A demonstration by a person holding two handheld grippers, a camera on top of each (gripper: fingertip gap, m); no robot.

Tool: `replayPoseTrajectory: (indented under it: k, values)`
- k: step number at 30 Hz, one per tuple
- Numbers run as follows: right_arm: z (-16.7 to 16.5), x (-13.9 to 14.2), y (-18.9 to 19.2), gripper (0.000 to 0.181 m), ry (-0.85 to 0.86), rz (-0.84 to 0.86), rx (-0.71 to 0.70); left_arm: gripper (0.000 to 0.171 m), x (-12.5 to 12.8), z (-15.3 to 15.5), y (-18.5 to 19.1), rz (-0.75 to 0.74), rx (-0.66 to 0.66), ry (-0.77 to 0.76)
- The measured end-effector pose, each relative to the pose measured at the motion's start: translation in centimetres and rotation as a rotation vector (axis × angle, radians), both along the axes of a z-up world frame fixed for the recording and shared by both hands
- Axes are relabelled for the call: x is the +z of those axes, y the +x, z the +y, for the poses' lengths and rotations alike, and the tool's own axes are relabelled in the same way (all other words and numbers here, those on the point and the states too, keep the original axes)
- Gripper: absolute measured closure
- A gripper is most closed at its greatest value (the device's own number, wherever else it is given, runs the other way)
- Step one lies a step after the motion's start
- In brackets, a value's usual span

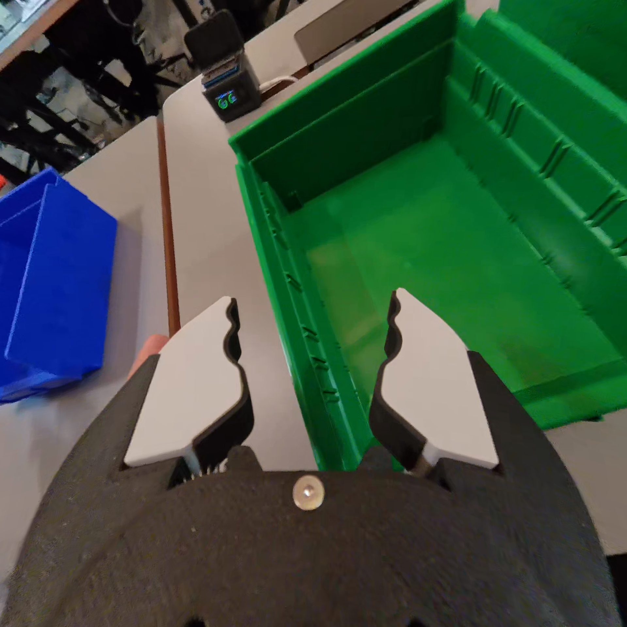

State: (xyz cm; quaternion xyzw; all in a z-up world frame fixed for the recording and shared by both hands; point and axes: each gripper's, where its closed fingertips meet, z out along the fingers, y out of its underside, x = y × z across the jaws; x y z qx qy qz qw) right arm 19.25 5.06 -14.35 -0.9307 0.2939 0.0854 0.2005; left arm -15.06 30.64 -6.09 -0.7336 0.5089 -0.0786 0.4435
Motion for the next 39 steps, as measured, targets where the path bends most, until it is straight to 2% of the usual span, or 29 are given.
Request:
replayPoseTrajectory:
  k: [3, 6, 9, 11, 18, 20, 23, 26, 28, 30, 36, 39]
  values:
    - [0.9, 0.1, -1.4, 0.162, 0.019, 0.017, 0.029, 0.086, -0.5, 1.0, -0.6, 0.006, 0.064, -0.026]
    - [1.5, 0.2, -2.8, 0.157, 0.035, 0.038, 0.065, 0.088, -1.8, 1.5, -0.9, 0.026, 0.099, -0.139]
    - [1.8, 0.4, -3.8, 0.152, 0.058, 0.061, 0.096, 0.113, -3.5, 1.5, -1.1, 0.102, 0.099, -0.238]
    - [1.9, 0.5, -4.6, 0.148, 0.081, 0.091, 0.123, 0.121, -4.2, 2.0, -1.3, 0.151, 0.117, -0.233]
    - [2.1, 0.8, -5.8, 0.14, 0.123, 0.136, 0.2, 0.132, -7.2, 3.0, -2.0, 0.317, 0.159, -0.261]
    - [2.2, 0.8, -5.9, 0.137, 0.136, 0.151, 0.209, 0.128, -7.7, 3.4, -2.4, 0.357, 0.171, -0.268]
    - [2.2, 0.9, -6.1, 0.133, 0.149, 0.154, 0.232, 0.135, -8.0, 3.1, -2.2, 0.337, 0.173, -0.341]
    - [2.2, 1.0, -6.2, 0.13, 0.162, 0.152, 0.251, 0.151, -8.2, 2.4, -1.8, 0.312, 0.141, -0.43]
    - [2.2, 1.0, -6.3, 0.128, 0.172, 0.156, 0.257, 0.16, -8.3, 1.9, -1.5, 0.243, 0.146, -0.536]
    - [2.3, 1.0, -6.3, 0.126, 0.181, 0.164, 0.262, 0.161, -8.4, 1.9, -1.4, 0.167, 0.173, -0.625]
    - [2.3, 1.2, -6.4, 0.123, 0.2, 0.185, 0.268, 0.162, -8.3, 2.1, -1.5, 0.137, 0.175, -0.652]
    - [2.4, 1.2, -6.4, 0.123, 0.203, 0.186, 0.273, 0.161, -7.3, 2.9, -2.4, 0.1, 0.186, -0.636]
